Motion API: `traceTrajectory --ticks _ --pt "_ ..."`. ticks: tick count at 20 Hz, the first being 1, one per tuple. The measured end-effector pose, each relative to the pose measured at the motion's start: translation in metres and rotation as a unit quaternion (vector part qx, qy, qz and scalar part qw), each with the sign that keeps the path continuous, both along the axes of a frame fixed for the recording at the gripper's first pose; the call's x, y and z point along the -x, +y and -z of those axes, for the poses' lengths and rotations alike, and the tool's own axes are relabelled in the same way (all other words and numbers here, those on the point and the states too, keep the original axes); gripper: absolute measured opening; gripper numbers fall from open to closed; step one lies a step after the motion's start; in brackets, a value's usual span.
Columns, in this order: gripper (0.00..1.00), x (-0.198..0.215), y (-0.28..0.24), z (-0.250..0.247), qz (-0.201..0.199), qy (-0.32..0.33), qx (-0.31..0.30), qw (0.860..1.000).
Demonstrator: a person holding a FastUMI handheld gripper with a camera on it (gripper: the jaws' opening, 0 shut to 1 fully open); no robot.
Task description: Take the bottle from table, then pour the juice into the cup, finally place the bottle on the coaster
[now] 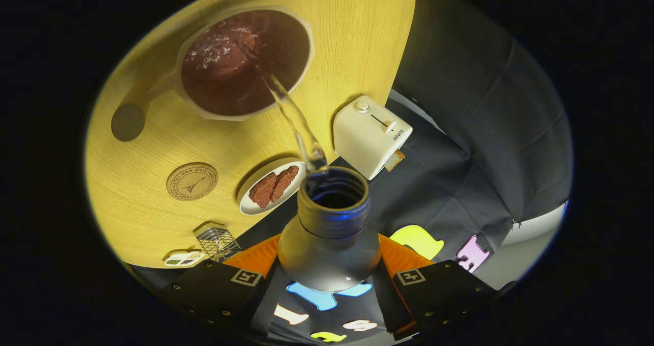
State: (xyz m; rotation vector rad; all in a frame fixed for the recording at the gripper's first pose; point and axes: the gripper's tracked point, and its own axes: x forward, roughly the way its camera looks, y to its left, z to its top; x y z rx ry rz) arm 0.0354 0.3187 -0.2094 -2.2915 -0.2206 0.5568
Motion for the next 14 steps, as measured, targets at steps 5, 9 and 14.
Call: traceTrajectory --ticks 5,9,14 --pt "0.80 0.000 0.005 -0.001 -0.009 -0.006 0.012 1.000" --pt "0.80 0.001 0.010 -0.001 -0.018 -0.010 0.022 1.000" --pt "0.80 0.002 0.012 -0.003 -0.021 -0.020 0.039 0.999"
